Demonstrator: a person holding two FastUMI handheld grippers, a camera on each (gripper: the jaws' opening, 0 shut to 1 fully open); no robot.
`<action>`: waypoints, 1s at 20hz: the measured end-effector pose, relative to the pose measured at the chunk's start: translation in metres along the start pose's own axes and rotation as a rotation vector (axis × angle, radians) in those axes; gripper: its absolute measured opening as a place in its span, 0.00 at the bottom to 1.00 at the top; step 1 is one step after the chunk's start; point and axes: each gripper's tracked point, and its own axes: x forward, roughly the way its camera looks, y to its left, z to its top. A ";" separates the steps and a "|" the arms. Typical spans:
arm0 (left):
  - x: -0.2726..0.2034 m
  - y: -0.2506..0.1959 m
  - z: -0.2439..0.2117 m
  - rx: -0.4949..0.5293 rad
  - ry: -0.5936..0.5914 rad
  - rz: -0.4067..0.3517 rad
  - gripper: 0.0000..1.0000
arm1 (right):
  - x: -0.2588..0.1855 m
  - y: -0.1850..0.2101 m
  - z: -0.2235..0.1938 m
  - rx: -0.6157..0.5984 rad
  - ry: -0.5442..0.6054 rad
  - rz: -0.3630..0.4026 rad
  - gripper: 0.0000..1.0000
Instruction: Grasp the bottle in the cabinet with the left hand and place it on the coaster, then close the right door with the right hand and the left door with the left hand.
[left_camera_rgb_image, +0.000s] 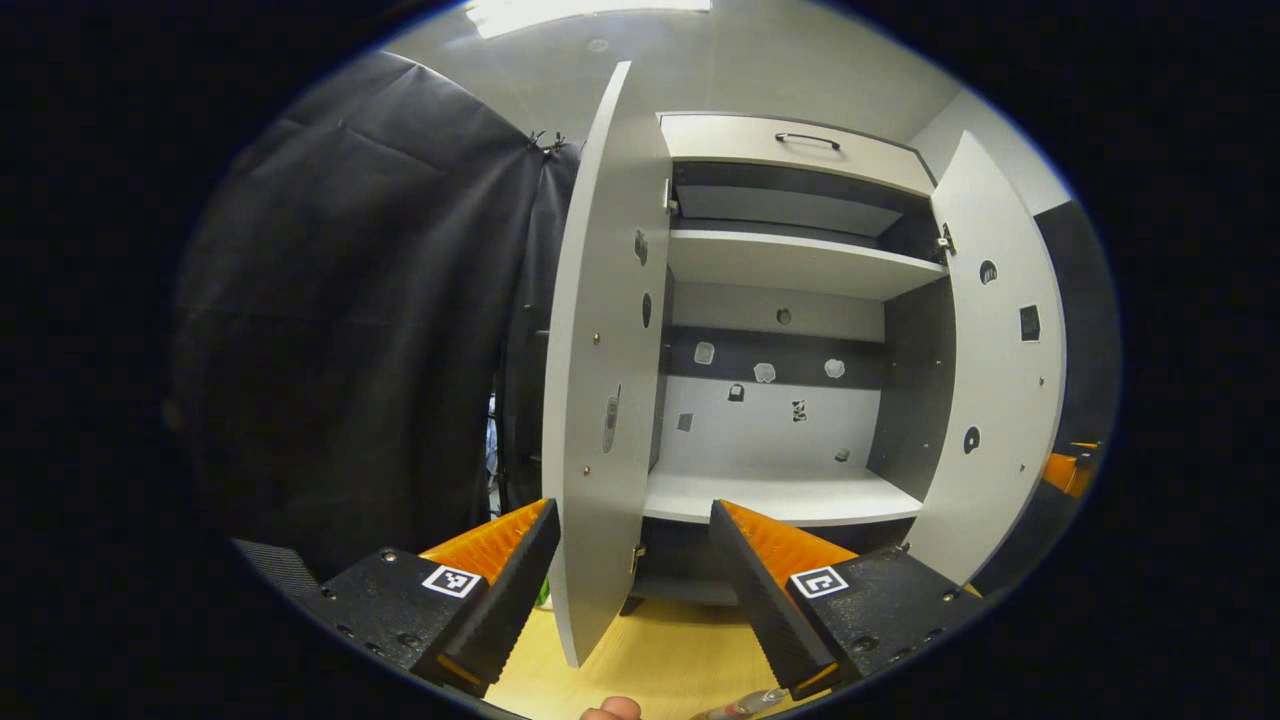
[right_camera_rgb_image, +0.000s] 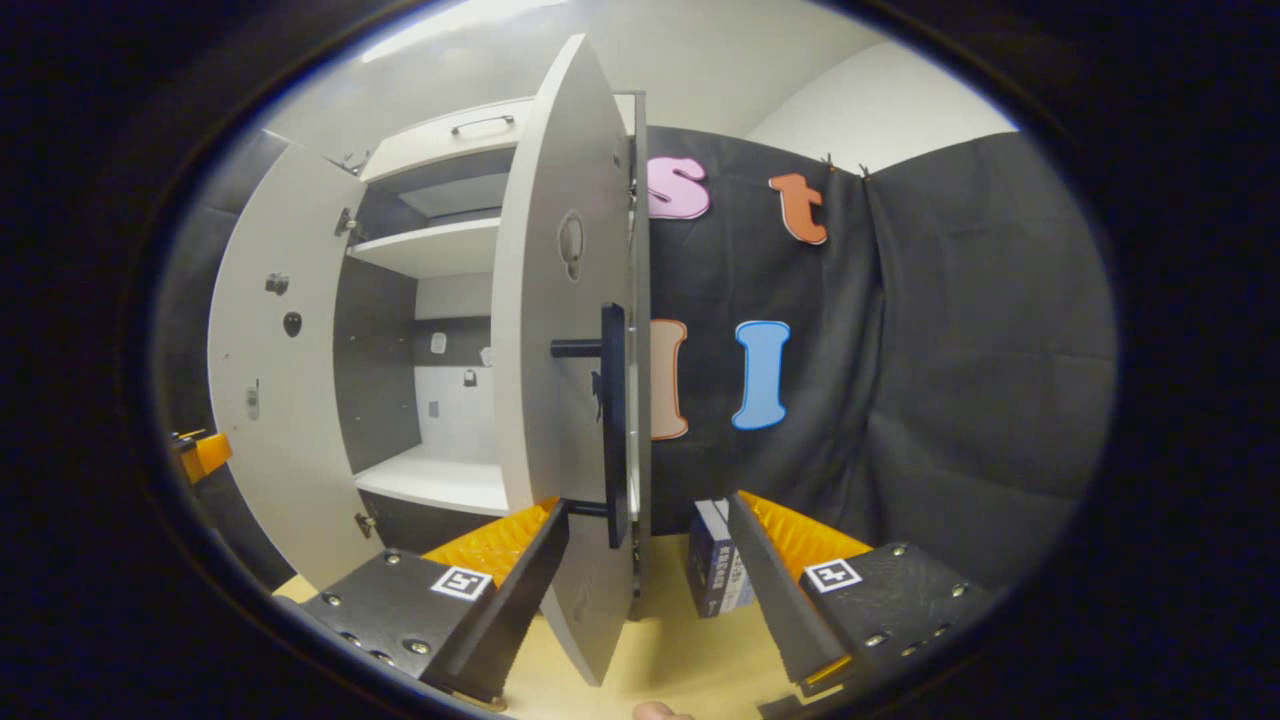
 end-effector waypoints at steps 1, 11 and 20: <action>-0.002 0.003 -0.002 0.002 0.002 0.004 0.97 | -0.001 0.004 0.000 0.001 -0.001 0.001 0.93; 0.003 0.060 0.001 0.024 -0.004 0.053 0.96 | 0.005 0.034 0.000 0.011 -0.013 -0.010 0.98; 0.010 0.110 0.002 0.028 -0.010 0.101 0.96 | 0.011 0.132 -0.008 0.049 -0.011 0.140 0.98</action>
